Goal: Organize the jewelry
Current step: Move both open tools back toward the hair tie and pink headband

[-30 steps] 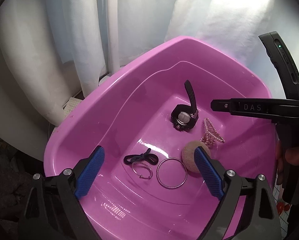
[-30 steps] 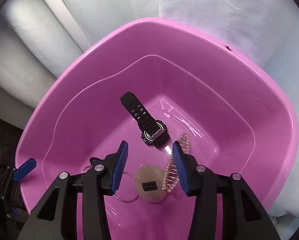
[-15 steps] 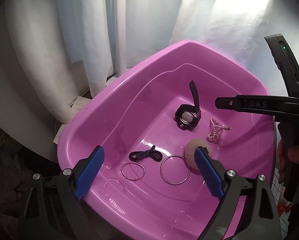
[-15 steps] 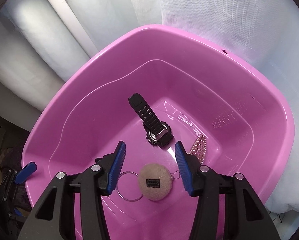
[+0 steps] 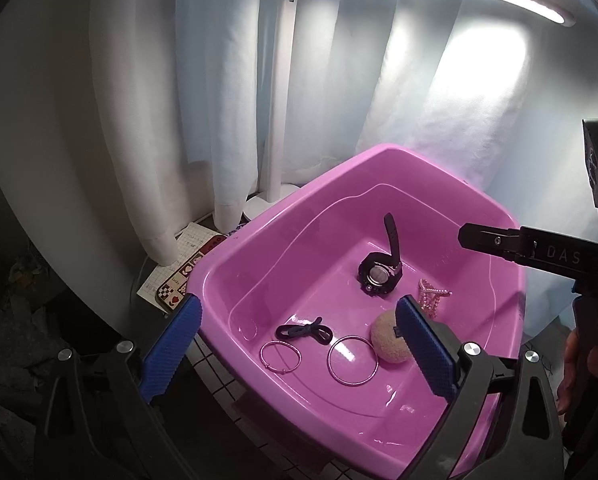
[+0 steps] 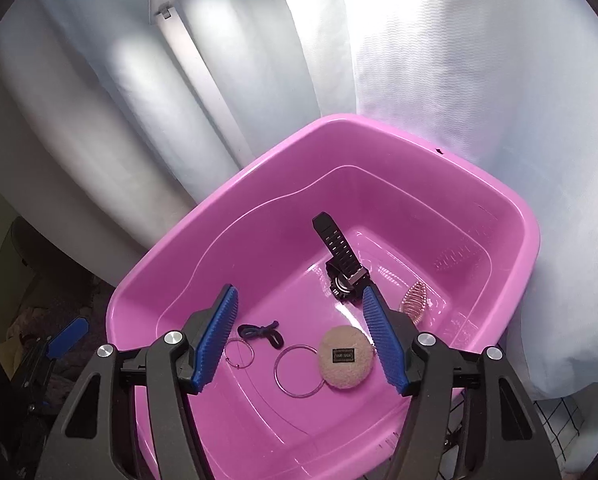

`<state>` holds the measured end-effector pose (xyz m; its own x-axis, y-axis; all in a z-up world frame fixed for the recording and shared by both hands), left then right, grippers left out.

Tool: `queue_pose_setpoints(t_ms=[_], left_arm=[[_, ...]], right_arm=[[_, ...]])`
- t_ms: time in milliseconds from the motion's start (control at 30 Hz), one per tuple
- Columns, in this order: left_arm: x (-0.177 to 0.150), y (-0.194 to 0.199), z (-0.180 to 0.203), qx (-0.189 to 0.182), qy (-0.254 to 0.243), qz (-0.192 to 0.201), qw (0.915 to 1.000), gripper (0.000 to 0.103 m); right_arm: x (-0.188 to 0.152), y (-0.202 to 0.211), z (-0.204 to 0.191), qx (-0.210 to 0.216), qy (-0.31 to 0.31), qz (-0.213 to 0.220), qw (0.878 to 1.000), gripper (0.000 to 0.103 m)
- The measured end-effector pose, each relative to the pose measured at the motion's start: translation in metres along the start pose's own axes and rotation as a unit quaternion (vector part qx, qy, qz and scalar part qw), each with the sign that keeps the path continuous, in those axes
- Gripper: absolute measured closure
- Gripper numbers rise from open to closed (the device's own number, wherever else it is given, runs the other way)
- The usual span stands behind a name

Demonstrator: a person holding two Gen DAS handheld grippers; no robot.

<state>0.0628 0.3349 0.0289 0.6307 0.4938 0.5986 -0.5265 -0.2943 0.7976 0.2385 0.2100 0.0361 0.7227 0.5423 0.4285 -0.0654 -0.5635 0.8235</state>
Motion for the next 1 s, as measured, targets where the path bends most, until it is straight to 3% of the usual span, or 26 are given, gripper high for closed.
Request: queue_pose_setpoints(t_ms=[200,400,633,767,1000], left_arm=[[-0.016,0.018,0.009,0.006,0.004,0.015,0.9999,0.007],[-0.04,0.041,0.042,-0.011,-0.018,0.023,0.9995,0.006],[-0.081,0.069,0.104,-0.051,-0.076,0.035,0.9952,0.006],[-0.11,0.075,0.146,-0.082,-0.113,0.024,0.9899,0.006],[-0.172,0.064,0.215,-0.123,-0.158,-0.035,0.9791,0.006]], right_arm=[[-0.046,0.046,0.007,0.004,-0.022,0.049,0.999,0.036],[-0.112,0.09,0.028,0.006,-0.044,0.086,0.995,0.036],[-0.209,0.155,0.091,-0.025,-0.09,0.119,0.988,0.036],[-0.27,0.188,0.138,-0.06,-0.134,0.122,0.982,0.036],[-0.361,0.238,0.208,-0.114,-0.199,0.12,0.966,0.036]])
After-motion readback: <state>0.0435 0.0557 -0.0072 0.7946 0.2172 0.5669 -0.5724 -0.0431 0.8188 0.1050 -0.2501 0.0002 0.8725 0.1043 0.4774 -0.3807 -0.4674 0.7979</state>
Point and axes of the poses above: each gripper's, at about its wrist camera, not at the fingertips, and y roughly against the way its jaws point, z to its right, x to its top, the point moved 1 cm from there along -y, roughly the way its jaws point, and after that the axes turned 8 degrees about -z, right-handed, at the moved point
